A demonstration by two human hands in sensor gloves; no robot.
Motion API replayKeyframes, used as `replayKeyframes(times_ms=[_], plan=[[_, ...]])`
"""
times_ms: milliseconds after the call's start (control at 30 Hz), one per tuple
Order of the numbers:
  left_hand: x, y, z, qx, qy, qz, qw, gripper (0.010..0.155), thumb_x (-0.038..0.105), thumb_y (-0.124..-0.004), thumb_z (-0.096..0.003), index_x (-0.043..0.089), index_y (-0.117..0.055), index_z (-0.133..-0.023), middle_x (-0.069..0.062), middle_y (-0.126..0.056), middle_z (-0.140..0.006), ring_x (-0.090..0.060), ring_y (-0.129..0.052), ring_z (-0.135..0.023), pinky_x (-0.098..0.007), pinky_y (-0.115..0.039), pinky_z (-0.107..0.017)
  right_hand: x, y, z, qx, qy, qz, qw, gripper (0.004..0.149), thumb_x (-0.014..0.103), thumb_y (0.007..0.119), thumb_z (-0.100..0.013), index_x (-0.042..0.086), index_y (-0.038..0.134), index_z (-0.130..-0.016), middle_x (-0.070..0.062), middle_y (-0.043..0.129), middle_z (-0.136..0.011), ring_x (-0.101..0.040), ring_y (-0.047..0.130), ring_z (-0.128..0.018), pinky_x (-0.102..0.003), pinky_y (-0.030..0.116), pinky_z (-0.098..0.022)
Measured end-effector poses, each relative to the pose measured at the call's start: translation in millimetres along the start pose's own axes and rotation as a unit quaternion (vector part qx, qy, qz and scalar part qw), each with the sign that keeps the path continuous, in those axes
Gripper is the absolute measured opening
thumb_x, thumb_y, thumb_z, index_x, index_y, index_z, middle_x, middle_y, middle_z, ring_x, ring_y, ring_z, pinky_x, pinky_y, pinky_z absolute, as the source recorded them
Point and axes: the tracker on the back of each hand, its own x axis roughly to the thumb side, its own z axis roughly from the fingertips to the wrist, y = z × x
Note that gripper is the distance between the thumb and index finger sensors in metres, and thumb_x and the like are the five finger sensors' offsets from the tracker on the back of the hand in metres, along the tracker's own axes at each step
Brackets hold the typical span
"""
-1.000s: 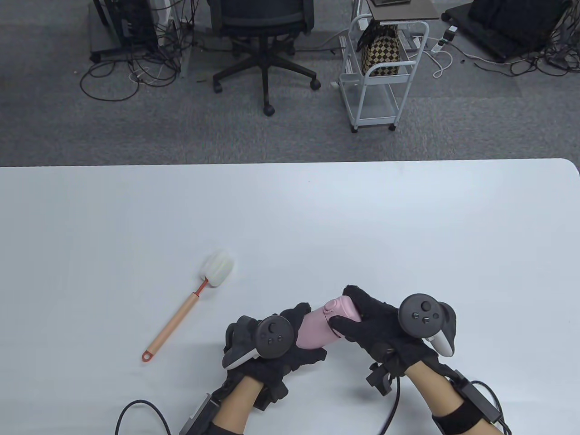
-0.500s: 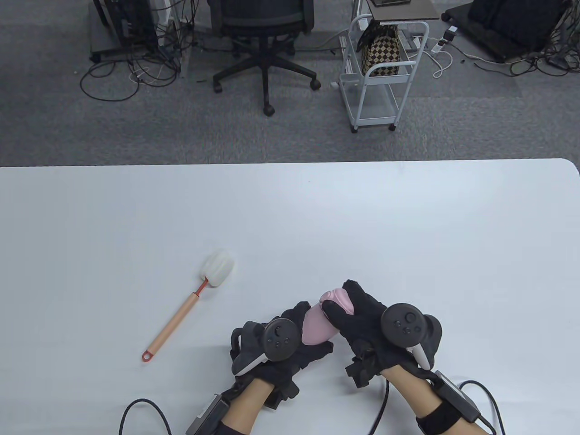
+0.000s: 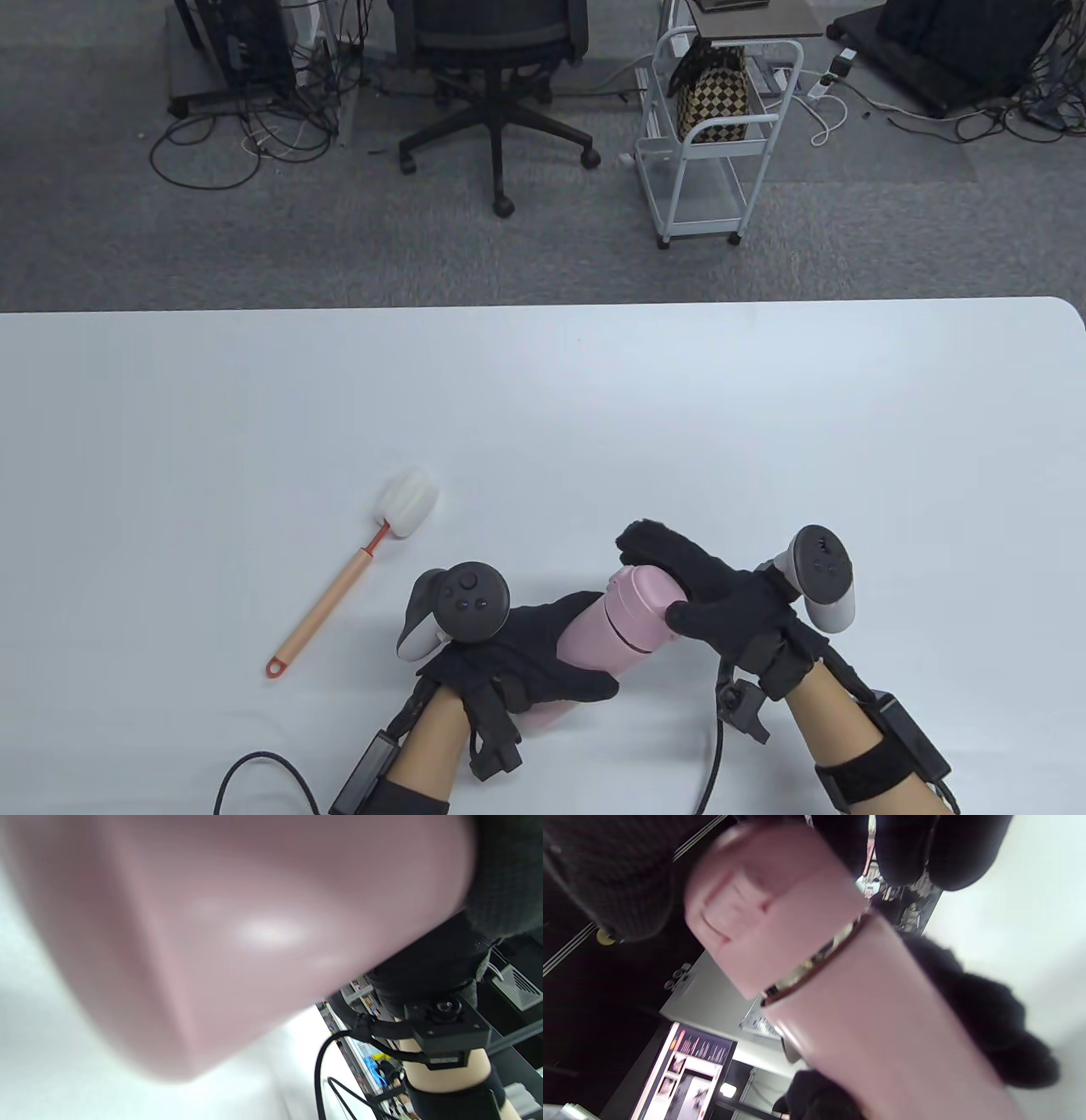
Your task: Insert cup brush into the thermos (Clean the thermos with cup brush)
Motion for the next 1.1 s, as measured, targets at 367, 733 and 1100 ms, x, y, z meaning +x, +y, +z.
replayKeyframes(times_ms=[367, 733, 1100], plan=[[23.2, -15.3, -2.7, 0.146, 0.069, -0.109, 0.981, 0.104, 0.081, -0.079, -0.0364, 0.018, -0.043, -0.112, -0.025, -0.052, -0.116, -0.057, -0.062, -0.102, -0.063, -0.066, -0.062, 0.9, 19.9, 11.5, -0.249, -0.028, 0.037, 0.967, 0.067, 0.052, 0.081, -0.055, 0.006, 0.061, -0.100, -0.026, 0.075, -0.092, -0.050, 0.085, -0.080, -0.059, 0.078, -0.057], [25.8, -20.5, -6.5, 0.212, 0.129, -0.273, 0.929, 0.105, 0.081, -0.076, -0.0358, 0.015, -0.043, -0.110, -0.028, -0.055, -0.113, -0.057, -0.066, -0.099, -0.061, -0.070, -0.060, -9.9, 31.6, 7.1, -0.337, 0.117, 0.062, 0.932, 0.071, 0.056, 0.066, -0.061, 0.000, 0.055, -0.102, -0.030, 0.071, -0.090, -0.052, 0.084, -0.075, -0.058, 0.079, -0.051], [5.4, -0.5, 1.2, 0.156, 0.083, -0.126, 0.976, 0.100, 0.080, -0.077, -0.0365, 0.020, -0.047, -0.110, -0.022, -0.057, -0.115, -0.051, -0.068, -0.101, -0.059, -0.070, -0.063, -5.7, 7.7, 0.3, -0.147, 0.070, -0.002, 0.987, 0.088, 0.065, 0.076, -0.054, 0.010, 0.042, -0.114, -0.027, 0.043, -0.115, -0.056, 0.065, -0.097, -0.063, 0.069, -0.062]])
